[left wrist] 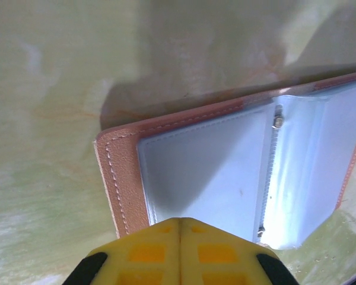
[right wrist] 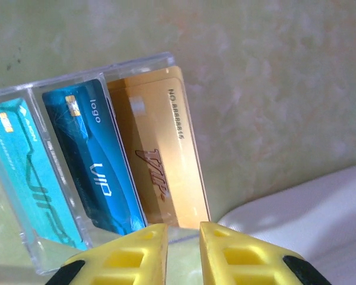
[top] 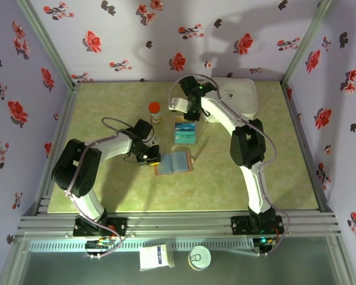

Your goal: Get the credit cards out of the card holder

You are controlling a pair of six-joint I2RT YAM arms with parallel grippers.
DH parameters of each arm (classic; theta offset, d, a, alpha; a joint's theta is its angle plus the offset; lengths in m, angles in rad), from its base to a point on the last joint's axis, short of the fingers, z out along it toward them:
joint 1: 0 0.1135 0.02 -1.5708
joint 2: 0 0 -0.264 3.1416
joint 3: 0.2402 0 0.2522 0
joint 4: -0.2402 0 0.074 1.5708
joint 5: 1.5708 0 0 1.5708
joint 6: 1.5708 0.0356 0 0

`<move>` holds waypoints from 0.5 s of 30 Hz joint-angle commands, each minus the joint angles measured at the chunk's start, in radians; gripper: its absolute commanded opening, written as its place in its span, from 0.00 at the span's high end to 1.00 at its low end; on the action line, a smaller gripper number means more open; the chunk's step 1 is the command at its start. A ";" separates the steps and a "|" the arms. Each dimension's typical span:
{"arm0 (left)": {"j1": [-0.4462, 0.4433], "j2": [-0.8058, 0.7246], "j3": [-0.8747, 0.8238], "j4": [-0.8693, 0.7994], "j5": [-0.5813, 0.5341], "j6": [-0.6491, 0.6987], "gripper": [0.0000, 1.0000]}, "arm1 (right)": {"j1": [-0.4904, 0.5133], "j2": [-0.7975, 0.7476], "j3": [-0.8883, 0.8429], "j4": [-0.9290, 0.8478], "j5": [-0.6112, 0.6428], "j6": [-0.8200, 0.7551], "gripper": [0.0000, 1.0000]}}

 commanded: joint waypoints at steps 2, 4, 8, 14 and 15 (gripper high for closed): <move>0.010 -0.068 0.008 -0.022 -0.026 0.019 0.94 | 0.018 -0.156 -0.123 0.133 0.003 0.256 0.75; 0.013 -0.080 -0.002 -0.024 -0.034 0.017 0.94 | 0.036 -0.205 -0.207 0.192 -0.015 0.366 0.76; 0.016 -0.091 -0.033 -0.013 -0.042 0.010 0.94 | 0.084 -0.297 -0.363 0.306 -0.041 0.669 0.80; 0.016 -0.069 -0.075 0.028 -0.026 -0.009 0.97 | 0.163 -0.362 -0.564 0.401 -0.138 1.111 0.86; 0.016 -0.066 -0.081 0.032 -0.029 -0.010 0.97 | 0.176 -0.361 -0.588 0.410 -0.171 1.168 0.86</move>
